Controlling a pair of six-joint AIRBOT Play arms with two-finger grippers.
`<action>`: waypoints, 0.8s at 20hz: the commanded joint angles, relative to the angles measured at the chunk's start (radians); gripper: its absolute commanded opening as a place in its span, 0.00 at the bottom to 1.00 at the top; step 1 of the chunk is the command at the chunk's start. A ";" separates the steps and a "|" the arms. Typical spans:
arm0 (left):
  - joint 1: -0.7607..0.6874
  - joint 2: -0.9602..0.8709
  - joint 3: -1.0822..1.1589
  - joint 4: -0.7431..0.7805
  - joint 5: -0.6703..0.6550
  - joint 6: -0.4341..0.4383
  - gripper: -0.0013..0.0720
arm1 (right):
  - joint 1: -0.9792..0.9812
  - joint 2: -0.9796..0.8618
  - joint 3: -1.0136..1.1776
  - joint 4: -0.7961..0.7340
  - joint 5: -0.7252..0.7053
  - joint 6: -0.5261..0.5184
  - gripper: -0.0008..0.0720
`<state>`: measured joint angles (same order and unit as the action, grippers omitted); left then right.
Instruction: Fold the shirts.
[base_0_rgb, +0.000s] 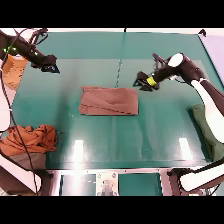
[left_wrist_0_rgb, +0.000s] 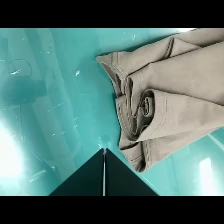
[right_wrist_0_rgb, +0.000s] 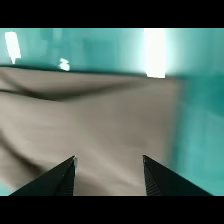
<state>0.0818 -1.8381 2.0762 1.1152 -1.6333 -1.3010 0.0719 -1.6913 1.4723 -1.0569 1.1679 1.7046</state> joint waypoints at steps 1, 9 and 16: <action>0.001 0.000 0.000 0.000 0.002 0.001 0.05 | -0.070 0.005 -0.140 0.078 0.005 -0.091 0.71; 0.001 0.000 0.000 0.000 -0.006 0.000 0.05 | -0.011 -0.117 -0.247 0.396 -0.119 -0.269 0.63; 0.001 0.000 0.000 0.000 -0.009 0.000 0.05 | -0.023 -0.051 -0.116 0.575 -0.090 -0.374 0.03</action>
<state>0.0818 -1.8381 2.0762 1.1152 -1.6405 -1.3003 0.0666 -1.7832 1.2903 -0.5583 1.0443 1.3624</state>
